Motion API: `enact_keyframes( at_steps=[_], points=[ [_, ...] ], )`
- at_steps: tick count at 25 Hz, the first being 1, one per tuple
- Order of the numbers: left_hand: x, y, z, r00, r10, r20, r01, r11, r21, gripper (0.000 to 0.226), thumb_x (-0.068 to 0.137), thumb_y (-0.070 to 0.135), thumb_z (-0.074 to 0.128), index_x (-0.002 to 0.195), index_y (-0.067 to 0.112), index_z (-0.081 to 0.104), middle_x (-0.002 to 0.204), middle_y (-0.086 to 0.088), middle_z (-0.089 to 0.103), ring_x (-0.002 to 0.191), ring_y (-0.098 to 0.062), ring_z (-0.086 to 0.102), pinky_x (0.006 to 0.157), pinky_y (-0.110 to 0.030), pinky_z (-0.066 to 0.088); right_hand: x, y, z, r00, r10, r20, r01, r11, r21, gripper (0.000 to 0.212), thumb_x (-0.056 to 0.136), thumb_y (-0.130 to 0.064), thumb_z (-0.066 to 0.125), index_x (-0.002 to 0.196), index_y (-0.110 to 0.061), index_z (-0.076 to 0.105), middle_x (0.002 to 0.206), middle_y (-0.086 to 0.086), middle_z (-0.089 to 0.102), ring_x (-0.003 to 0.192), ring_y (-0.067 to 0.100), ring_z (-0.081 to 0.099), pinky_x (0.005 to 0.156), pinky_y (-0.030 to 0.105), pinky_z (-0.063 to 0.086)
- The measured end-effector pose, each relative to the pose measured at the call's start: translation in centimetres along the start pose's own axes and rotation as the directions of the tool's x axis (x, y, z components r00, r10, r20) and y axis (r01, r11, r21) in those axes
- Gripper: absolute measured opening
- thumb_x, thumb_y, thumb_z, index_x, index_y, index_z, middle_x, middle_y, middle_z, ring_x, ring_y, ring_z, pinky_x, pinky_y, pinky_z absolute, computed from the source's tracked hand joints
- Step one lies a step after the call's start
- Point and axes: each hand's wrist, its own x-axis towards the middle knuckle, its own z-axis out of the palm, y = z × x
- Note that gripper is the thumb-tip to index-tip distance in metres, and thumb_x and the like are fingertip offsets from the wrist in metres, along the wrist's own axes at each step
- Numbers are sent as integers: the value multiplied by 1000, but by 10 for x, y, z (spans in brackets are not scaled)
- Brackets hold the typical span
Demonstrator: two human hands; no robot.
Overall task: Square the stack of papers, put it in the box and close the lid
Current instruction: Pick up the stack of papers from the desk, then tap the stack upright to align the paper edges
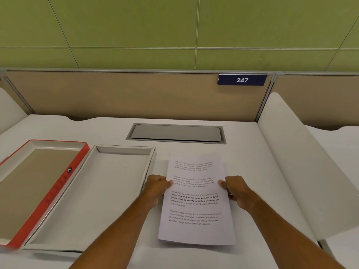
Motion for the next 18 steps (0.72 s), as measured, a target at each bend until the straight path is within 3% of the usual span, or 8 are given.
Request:
enact_keyframes(
  at_steps=[3, 10, 18],
  points=[
    [-10, 21, -7, 990, 138, 15, -137, 989, -52, 8, 84, 7, 71, 88, 14, 70, 95, -8, 77, 86, -23, 74, 78, -37, 60, -10, -16, -9, 987, -162, 7, 161, 987, 20, 12, 95, -10, 57, 102, -6, 65, 98, 9, 76, 79, 21, 74, 53, 26, 57],
    [-43, 69, -26, 885, 466, -3, -466, 884, -36, 19, 83, 4, 72, 94, 18, 65, 97, -7, 73, 91, -21, 70, 81, -34, 58, -43, -53, -30, 832, -555, -5, 554, 830, 60, 10, 94, -12, 61, 99, -21, 62, 92, 0, 76, 86, 24, 74, 68, 33, 62],
    [-54, 56, -23, 865, 501, -9, -501, 865, 3, 19, 86, 8, 71, 99, 19, 62, 101, -3, 72, 98, -25, 67, 82, -36, 56, -57, -38, -33, 804, -594, 20, 592, 803, 63, 14, 95, -7, 58, 107, -14, 59, 96, 6, 75, 95, 30, 71, 75, 35, 59]
  ],
)
